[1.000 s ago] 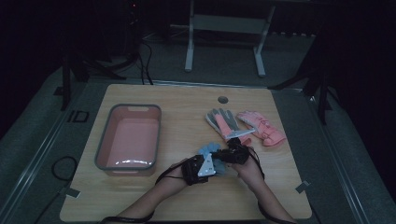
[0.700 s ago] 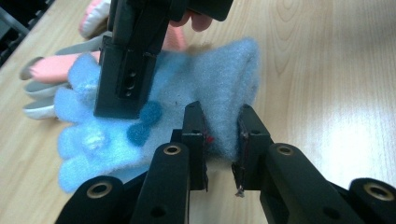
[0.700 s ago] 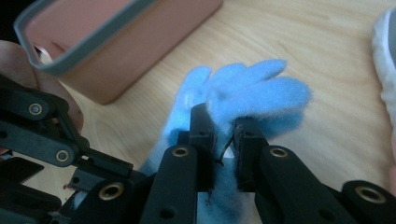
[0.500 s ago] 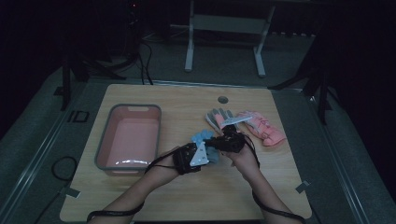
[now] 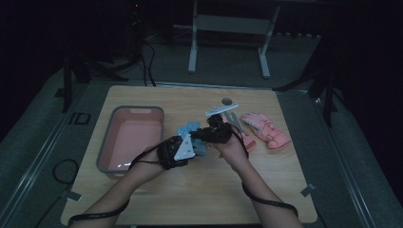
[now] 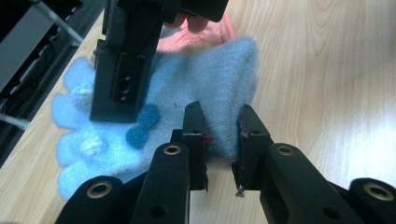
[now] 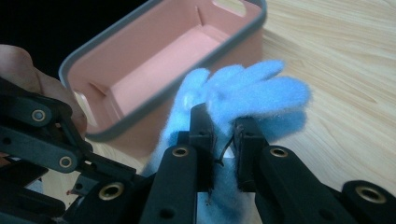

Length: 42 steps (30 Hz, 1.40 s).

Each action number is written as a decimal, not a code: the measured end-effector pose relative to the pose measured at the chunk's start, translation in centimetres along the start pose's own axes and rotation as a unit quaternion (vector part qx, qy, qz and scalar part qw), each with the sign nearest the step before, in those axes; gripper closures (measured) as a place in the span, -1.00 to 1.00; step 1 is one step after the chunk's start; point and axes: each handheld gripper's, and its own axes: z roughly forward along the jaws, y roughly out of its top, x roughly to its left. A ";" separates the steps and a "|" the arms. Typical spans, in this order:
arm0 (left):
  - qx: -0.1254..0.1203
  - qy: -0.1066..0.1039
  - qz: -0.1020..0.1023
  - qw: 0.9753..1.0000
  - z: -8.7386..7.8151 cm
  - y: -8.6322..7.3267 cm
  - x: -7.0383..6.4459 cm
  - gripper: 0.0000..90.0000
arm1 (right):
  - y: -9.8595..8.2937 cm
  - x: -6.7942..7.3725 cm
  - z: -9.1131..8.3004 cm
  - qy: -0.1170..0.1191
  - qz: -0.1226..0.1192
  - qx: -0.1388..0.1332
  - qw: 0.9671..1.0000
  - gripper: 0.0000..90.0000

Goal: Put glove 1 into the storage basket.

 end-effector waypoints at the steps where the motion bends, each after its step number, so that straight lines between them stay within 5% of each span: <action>1: 0.001 0.002 -0.004 1.000 -0.4 -0.4 0.2 0.72 | 0.2 0.1 0.2 0.002 -0.001 0.001 1.000 0.81; 12: 0.025 0.020 -0.016 0.999 -3.0 -2.8 1.4 0.72 | 2.9 2.3 3.6 0.029 -0.013 0.007 0.999 0.81; 30: 0.053 0.034 -0.052 0.997 -8.1 -10.0 3.7 0.72 | 6.5 6.6 11.3 0.067 -0.031 0.021 0.997 0.81; 42: 0.078 0.007 -0.059 0.995 -7.0 -13.3 5.1 0.72 | 6.4 6.6 15.4 0.059 -0.020 0.052 0.997 0.81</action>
